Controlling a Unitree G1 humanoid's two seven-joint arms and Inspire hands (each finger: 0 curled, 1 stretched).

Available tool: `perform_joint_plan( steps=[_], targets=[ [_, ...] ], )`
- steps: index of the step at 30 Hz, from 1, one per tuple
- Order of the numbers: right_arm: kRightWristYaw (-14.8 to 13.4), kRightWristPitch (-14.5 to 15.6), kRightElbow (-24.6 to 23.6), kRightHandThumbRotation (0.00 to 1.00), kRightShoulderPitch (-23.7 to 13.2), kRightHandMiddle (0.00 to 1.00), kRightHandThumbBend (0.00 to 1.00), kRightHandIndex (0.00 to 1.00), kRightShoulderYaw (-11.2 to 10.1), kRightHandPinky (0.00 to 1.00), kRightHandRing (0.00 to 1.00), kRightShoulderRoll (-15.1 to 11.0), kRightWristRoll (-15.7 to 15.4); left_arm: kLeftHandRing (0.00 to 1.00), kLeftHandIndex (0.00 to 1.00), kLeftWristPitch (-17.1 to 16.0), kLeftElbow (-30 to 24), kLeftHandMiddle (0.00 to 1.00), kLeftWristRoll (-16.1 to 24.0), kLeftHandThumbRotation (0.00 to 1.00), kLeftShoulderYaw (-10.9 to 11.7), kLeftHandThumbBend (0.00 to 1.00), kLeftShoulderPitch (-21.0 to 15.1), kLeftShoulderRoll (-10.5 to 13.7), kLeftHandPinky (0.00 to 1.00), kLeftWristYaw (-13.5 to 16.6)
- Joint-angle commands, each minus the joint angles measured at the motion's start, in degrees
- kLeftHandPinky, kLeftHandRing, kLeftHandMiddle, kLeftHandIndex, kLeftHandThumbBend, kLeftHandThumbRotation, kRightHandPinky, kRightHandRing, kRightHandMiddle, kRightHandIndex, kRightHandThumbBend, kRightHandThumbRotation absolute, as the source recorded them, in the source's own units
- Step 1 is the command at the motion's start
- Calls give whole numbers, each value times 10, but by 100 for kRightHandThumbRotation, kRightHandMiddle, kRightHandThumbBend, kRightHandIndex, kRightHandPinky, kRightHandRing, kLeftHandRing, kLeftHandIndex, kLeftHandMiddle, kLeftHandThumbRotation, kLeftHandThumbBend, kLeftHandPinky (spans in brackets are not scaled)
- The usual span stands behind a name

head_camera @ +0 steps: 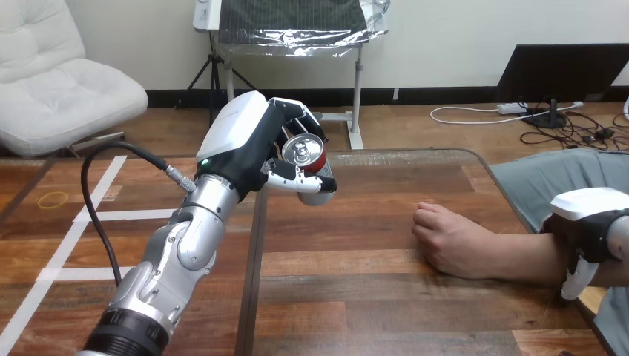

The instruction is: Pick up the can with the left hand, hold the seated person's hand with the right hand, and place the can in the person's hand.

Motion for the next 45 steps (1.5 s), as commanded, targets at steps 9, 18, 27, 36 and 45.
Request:
perform_joint_plan(
  steps=[9, 18, 27, 36, 45],
  targets=[
    [-35, -17, 30, 1, -31, 54, 71, 65, -7, 37, 46, 27, 46, 38, 50, 0, -17, 46, 0, 0, 7, 61, -33, 9, 31, 4],
    [-55, -31, 30, 0, -27, 50, 71, 53, -6, 33, 43, 24, 59, 38, 50, -3, -9, 46, -1, 0, 5, 61, -36, 10, 32, 1],
    [-61, -38, 16, 0, -21, 48, 73, 50, -12, 32, 40, 16, 74, 39, 50, 2, -1, 46, 0, 0, 4, 62, -42, 8, 33, 0],
    [-71, -53, -9, 0, -13, 48, 74, 50, -20, 32, 41, 0, 81, 39, 50, 6, 16, 46, 0, 0, 2, 62, -56, 1, 33, -3],
    [-72, -54, -38, 0, -8, 50, 75, 49, -32, 36, 44, -12, 92, 40, 50, 1, 32, 47, 3, 0, -2, 63, -68, -5, 34, 2]
  ],
)
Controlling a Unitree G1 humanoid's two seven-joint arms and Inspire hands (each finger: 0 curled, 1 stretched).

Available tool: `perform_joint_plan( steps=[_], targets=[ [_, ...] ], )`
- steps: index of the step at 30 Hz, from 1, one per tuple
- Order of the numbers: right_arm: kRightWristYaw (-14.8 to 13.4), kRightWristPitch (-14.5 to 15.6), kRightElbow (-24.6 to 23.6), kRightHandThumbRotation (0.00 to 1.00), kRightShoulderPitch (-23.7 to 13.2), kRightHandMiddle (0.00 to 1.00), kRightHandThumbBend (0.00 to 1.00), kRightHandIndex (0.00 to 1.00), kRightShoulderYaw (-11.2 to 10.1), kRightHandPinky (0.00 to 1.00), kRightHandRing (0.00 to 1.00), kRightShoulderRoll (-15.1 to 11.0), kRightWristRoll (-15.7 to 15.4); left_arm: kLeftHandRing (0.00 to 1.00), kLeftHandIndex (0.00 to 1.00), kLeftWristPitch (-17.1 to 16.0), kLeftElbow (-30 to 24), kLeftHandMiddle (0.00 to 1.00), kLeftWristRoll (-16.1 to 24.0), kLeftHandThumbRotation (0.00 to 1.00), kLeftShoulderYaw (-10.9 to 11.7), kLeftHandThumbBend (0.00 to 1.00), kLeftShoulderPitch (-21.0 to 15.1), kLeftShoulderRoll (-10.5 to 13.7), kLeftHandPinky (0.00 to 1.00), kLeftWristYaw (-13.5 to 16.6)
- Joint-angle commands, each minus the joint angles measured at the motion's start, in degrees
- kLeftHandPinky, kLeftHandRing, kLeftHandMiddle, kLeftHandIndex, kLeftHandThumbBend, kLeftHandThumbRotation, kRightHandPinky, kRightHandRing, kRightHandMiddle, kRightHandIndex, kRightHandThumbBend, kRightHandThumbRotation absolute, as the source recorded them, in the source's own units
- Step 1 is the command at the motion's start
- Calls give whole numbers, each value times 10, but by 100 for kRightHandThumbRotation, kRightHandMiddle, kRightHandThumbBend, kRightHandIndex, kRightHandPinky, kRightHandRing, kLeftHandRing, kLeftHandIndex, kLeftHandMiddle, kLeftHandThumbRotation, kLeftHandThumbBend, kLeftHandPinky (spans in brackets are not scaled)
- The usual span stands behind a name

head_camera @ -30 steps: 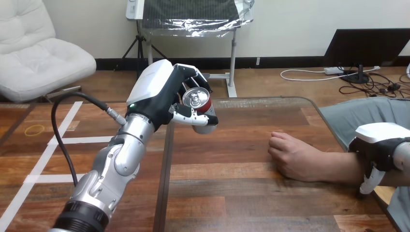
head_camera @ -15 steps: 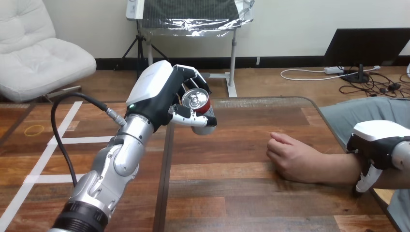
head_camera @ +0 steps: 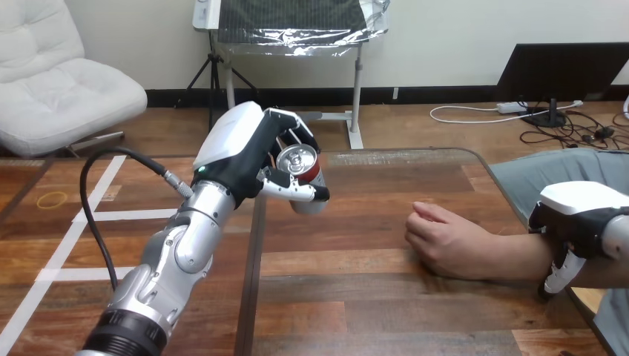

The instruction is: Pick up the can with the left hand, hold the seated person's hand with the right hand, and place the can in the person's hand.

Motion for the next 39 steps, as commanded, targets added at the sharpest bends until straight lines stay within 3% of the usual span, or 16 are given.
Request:
perform_joint_plan(
  steps=[1, 14, 28, 39],
  targets=[
    [-10, -4, -49, 0, -17, 50, 75, 49, -27, 36, 45, -12, 19, 40, 50, -6, 6, 47, 4, 0, -2, 63, -66, -7, 34, 11],
    [-4, 9, -96, 0, -13, 46, 75, 49, -47, 30, 38, -23, 26, 39, 50, -9, 32, 46, 6, 0, -11, 63, -92, -24, 33, 7],
    [1, 7, -151, 0, -16, 50, 78, 49, -59, 33, 42, -35, 22, 39, 49, -20, 63, 46, 13, 0, -28, 62, -124, -49, 33, 14],
    [31, 21, -190, 0, -33, 47, 77, 48, -64, 30, 39, -36, 27, 39, 49, -24, 81, 46, 13, 0, -39, 62, -150, -79, 33, 14]
  ],
)
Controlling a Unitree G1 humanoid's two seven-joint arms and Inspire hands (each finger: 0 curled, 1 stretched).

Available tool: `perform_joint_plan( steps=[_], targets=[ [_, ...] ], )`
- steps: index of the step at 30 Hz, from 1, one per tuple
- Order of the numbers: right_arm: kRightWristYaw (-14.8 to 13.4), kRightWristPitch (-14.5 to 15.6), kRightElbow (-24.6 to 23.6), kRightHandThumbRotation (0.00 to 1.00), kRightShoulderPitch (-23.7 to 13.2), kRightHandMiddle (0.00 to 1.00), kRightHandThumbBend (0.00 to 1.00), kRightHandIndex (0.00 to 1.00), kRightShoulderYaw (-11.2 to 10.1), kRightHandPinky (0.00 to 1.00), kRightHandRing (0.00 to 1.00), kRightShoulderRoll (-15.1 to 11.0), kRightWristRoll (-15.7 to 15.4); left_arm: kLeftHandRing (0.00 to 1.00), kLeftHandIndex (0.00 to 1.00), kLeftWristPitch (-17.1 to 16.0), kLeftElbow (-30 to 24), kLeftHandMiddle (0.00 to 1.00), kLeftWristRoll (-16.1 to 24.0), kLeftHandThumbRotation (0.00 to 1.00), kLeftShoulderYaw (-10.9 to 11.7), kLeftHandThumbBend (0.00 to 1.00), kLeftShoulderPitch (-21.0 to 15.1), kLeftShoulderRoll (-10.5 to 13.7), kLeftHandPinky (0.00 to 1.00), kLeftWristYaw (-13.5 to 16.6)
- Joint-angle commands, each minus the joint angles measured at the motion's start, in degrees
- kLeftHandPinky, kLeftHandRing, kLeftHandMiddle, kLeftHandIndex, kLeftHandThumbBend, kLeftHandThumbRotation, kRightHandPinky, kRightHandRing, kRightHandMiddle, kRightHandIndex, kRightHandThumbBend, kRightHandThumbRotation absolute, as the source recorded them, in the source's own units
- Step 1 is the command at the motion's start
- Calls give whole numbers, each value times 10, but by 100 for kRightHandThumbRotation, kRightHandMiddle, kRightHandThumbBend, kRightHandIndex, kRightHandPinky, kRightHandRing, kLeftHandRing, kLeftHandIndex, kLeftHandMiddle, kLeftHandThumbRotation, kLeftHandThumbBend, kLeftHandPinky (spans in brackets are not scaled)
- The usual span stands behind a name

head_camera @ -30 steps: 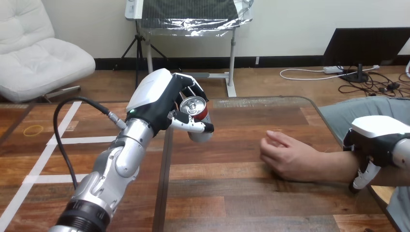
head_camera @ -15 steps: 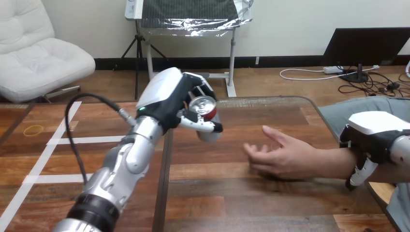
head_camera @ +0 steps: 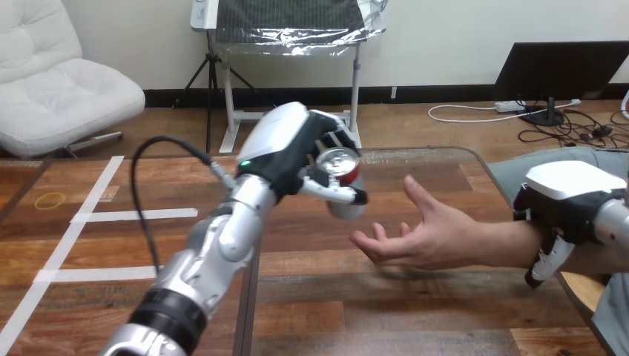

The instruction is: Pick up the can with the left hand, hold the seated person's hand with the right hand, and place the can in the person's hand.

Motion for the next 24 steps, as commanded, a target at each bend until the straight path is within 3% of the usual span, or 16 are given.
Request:
perform_joint_plan(
  steps=[1, 14, 24],
  targets=[
    [5, 6, -70, 0, -62, 47, 77, 48, -43, 30, 39, -16, 15, 39, 49, -22, 4, 46, 3, 0, -6, 63, -88, -20, 34, 14],
    [32, 26, -109, 0, -84, 43, 77, 48, -44, 27, 35, -7, 7, 41, 49, -15, 32, 47, 17, 0, -25, 64, -119, -54, 35, 22],
    [51, 32, -122, 0, -102, 47, 76, 49, -42, 34, 40, 1, 8, 42, 49, -29, 61, 48, 20, 0, -38, 64, -141, -78, 37, 30]
  ],
)
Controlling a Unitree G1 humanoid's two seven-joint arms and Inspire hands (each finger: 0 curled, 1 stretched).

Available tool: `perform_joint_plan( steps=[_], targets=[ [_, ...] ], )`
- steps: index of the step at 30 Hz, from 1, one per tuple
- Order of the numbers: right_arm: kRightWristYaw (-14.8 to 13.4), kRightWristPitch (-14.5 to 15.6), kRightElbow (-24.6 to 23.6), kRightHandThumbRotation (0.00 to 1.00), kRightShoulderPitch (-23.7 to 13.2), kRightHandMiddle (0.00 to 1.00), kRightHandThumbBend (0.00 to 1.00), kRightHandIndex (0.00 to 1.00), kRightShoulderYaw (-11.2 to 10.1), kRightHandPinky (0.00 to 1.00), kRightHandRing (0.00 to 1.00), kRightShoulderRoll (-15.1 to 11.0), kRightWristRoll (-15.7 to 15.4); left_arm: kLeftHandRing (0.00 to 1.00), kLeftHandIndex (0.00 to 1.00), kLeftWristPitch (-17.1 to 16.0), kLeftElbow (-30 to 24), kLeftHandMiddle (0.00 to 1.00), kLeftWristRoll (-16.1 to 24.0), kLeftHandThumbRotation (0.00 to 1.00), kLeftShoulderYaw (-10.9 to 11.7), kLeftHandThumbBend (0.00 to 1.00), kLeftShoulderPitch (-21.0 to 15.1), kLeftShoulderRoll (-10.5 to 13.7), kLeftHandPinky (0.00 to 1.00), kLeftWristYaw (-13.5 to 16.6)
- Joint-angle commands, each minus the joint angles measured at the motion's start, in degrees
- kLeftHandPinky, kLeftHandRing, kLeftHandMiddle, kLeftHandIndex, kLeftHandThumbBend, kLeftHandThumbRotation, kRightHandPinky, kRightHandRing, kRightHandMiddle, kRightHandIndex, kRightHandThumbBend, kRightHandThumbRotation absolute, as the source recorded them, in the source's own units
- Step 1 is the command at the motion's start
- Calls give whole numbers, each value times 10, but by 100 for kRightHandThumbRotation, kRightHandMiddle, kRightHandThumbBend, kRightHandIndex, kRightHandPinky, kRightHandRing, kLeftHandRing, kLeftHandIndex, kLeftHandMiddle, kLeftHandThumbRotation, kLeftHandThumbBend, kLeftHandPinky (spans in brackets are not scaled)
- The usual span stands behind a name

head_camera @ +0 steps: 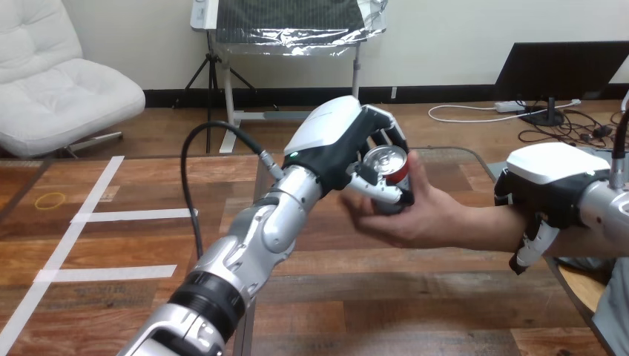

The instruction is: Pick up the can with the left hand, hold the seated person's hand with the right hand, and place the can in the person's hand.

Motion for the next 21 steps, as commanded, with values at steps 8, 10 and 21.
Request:
perform_joint_plan(
  steps=[8, 10, 21],
  targets=[
    [10, 16, -51, 0, -103, 48, 76, 49, -36, 34, 41, 5, 7, 43, 48, -23, 22, 48, 9, 0, -15, 65, -95, -39, 38, 26],
    [10, 16, -50, 0, -105, 49, 76, 49, -35, 35, 42, 5, 6, 42, 48, -23, 21, 48, 8, 0, -17, 64, -95, -42, 38, 25],
    [5, 6, -47, 0, -107, 46, 78, 48, -36, 32, 39, 3, 7, 44, 48, -14, 17, 48, 12, 0, -30, 62, -93, -62, 42, 17]
  ],
)
